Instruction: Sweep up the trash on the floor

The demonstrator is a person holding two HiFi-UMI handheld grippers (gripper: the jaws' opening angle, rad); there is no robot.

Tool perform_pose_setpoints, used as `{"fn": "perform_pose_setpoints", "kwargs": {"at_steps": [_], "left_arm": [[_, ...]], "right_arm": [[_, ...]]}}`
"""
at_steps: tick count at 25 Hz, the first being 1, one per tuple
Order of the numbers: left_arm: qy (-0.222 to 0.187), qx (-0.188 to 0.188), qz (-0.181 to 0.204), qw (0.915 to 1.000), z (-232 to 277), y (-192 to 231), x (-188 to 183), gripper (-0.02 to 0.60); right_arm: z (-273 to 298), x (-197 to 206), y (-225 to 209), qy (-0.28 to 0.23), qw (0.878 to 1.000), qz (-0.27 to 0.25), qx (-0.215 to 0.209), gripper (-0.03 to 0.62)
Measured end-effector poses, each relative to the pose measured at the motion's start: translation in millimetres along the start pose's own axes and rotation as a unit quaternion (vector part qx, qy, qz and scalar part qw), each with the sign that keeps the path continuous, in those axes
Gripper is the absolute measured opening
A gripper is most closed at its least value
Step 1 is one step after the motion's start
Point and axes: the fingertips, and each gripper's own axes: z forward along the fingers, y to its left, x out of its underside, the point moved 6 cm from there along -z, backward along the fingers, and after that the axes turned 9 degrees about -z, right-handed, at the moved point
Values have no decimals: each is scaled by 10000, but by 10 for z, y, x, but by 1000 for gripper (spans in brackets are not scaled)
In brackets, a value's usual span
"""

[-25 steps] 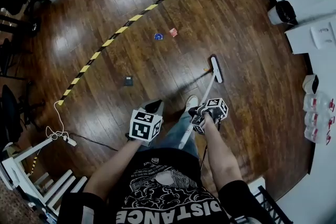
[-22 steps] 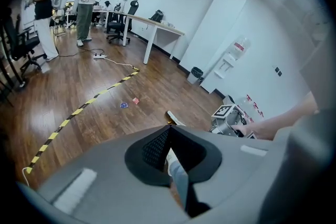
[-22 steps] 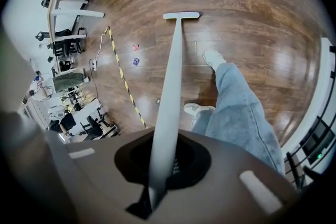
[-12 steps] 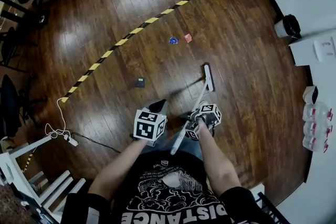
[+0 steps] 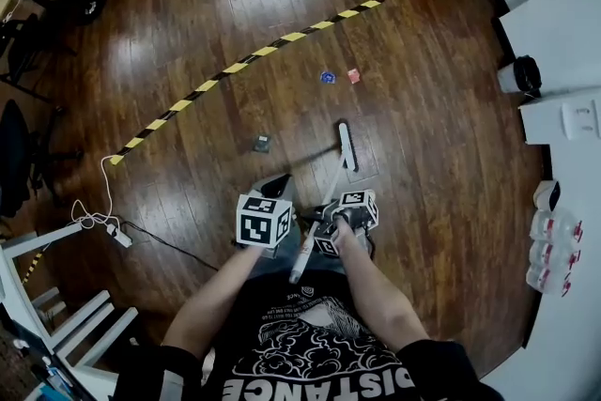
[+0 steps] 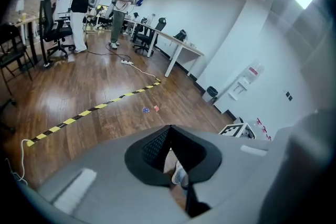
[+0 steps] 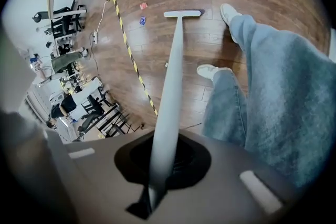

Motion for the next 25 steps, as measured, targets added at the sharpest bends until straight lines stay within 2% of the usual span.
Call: {"fn": "perform_pose_setpoints", "kwargs": {"at_steps": [8,14,19,21,25], "left_arm": [[-193,-31,-304,9993,-110,134,52,6],[-200,163,-415,9988,-21,32,37,6],[-298,341,-343,9984,14,-148,-83,6],[-338,387,-290,9983,35,-240,-139,6],[-362,354,-194,9985,94,-387,-228,6]], "right_arm": [[52,205,136,64,9999,-67,57,0],[-236,183,131,-117,9999,-32,-70,0],[-578,130,253,-270,9992,-254,-119,2],[-728,23,289,-353,9982,-477,-14,2],[-1022,-352,304,-460,9914,-1099,543,1]]}}
